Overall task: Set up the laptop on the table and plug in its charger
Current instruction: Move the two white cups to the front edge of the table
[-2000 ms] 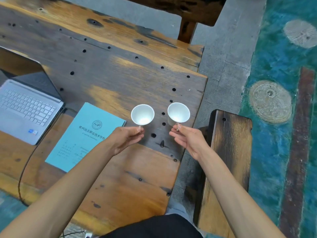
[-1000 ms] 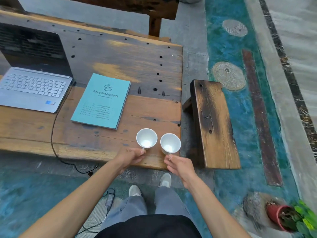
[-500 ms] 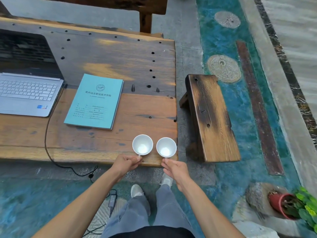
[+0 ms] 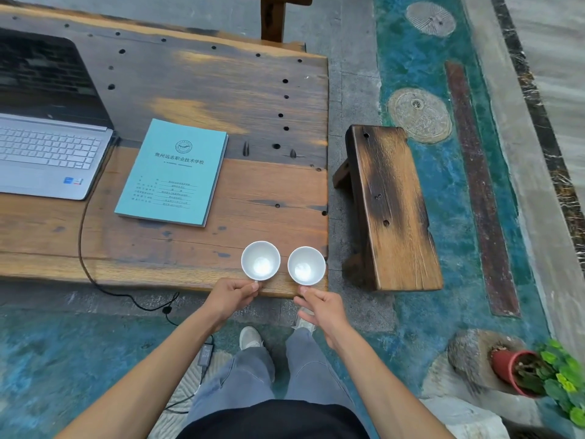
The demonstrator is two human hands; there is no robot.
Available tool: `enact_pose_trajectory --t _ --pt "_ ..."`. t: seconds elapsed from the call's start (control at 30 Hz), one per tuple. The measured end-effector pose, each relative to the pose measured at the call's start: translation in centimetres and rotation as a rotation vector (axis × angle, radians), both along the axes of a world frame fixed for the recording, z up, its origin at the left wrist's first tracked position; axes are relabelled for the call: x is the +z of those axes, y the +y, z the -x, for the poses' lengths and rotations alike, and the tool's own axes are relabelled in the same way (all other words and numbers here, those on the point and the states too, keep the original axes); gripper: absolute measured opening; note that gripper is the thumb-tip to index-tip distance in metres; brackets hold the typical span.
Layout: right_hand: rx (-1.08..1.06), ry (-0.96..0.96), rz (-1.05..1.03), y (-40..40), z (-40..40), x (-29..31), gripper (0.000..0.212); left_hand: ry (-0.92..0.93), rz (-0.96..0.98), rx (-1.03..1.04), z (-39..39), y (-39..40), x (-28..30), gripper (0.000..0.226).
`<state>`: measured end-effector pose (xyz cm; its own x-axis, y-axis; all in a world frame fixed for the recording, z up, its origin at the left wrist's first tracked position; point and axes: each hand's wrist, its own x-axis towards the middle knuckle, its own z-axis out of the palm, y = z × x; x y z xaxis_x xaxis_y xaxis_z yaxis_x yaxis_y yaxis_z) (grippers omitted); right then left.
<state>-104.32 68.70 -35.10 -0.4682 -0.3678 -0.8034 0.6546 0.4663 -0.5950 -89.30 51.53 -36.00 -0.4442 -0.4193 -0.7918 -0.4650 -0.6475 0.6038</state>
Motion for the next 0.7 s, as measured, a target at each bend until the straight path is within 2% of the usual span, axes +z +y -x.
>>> enact_pose_trajectory --t 0.3,0.47,0.7 --pt "0.032 0.014 0.0 -0.2 0.4 0.1 0.008 -0.029 0.057 0.006 0.1 0.3 0.6 0.019" --pt "0.042 0.03 -0.001 0.1 1.0 0.0 0.007 -0.027 0.044 0.037 0.1 0.7 0.7 0.01" --pt "0.053 0.019 -0.006 0.4 1.4 0.1 0.014 -0.04 0.049 0.042 0.3 1.3 0.6 0.01"
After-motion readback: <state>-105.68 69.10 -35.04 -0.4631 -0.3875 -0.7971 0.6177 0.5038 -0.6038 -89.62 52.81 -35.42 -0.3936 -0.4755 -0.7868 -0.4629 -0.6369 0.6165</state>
